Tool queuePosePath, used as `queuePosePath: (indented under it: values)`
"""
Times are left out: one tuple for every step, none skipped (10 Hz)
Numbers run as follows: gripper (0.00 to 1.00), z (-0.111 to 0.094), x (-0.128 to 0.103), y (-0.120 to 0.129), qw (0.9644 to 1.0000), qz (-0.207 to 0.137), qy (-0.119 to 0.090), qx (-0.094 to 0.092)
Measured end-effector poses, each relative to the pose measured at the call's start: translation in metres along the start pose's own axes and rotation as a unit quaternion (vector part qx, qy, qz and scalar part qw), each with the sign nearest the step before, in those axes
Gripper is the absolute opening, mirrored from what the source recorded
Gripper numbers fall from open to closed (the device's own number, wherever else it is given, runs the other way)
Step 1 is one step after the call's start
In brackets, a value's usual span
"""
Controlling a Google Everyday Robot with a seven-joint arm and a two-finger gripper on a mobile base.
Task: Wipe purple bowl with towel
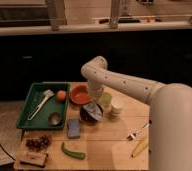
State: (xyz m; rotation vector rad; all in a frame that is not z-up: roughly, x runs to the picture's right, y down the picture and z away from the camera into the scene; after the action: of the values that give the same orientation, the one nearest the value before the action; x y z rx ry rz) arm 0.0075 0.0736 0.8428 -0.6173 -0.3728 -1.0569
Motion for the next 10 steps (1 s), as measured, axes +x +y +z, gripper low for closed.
queuePosePath:
  values:
    - [0.0, 0.001, -0.008, -0.009, 0.9999, -0.013, -0.002, 0.0]
    - [0.0, 0.001, -0.021, -0.015, 0.9995, -0.032, -0.008, 0.002]
    - [0.0, 0.001, -0.03, -0.014, 0.999, -0.043, -0.011, 0.005]
    - [0.0, 0.001, -0.042, -0.01, 0.9983, -0.055, -0.016, 0.01]
    - [0.0, 0.002, -0.052, -0.005, 0.9977, -0.063, -0.02, 0.012]
    - [0.0, 0.003, -0.056, 0.002, 0.9976, -0.064, -0.023, 0.012]
    - [0.0, 0.005, -0.054, 0.009, 0.9979, -0.06, -0.025, 0.012]
    - [0.0, 0.007, -0.047, 0.022, 0.9985, -0.048, -0.025, 0.009]
    - [0.0, 0.008, -0.039, 0.031, 0.9991, -0.034, -0.023, 0.007]
    - [0.0, 0.008, -0.031, 0.038, 0.9995, -0.021, -0.021, 0.005]
